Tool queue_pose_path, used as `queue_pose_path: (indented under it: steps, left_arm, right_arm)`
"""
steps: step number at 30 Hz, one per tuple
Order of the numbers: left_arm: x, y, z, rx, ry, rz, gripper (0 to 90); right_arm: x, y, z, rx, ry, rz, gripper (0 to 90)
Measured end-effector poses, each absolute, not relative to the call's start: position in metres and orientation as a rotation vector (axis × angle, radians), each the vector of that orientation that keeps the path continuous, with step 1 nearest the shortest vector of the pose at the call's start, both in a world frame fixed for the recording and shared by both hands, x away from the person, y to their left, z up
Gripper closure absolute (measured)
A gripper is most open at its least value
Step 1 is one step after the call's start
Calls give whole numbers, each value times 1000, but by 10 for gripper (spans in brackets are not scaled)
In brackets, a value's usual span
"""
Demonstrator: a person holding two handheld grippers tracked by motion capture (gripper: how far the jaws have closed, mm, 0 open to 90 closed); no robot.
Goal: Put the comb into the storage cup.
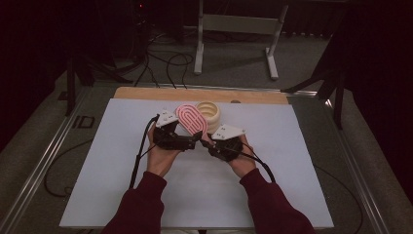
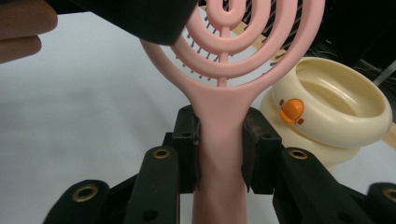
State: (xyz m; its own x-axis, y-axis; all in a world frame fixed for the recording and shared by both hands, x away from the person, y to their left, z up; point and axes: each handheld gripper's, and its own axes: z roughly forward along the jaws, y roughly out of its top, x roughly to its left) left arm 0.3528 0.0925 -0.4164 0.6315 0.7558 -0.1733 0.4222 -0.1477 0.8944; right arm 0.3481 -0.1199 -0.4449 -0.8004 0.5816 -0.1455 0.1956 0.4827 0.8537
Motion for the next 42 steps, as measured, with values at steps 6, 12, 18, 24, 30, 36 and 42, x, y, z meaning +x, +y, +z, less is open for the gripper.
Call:
queue_pose_path:
  steps: [6, 12, 18, 24, 30, 36, 42]
  left_arm:
    - [355, 90, -416, 1769, 959, 366, 36]
    - [356, 88, -417, 1777, 965, 359, 69]
    - [356, 85, -417, 1767, 983, 363, 136]
    - [357, 84, -417, 1762, 980, 342, 182]
    - [358, 83, -418, 1757, 975, 315, 233]
    - [359, 83, -417, 1740, 961, 267, 351]
    - [360, 85, -417, 1731, 967, 263, 453]
  right_arm:
    - [348, -120, -445, 639, 2316, 1257, 702]
    - [347, -120, -445, 644, 2313, 1260, 702]
    - [347, -120, -445, 639, 2309, 1262, 702]
    - [347, -119, -445, 645, 2307, 1265, 702]
    - [347, -119, -444, 636, 2304, 1264, 702]
    - [346, -119, -445, 633, 2305, 1263, 702]
    - [346, -119, -445, 630, 2303, 1265, 702]
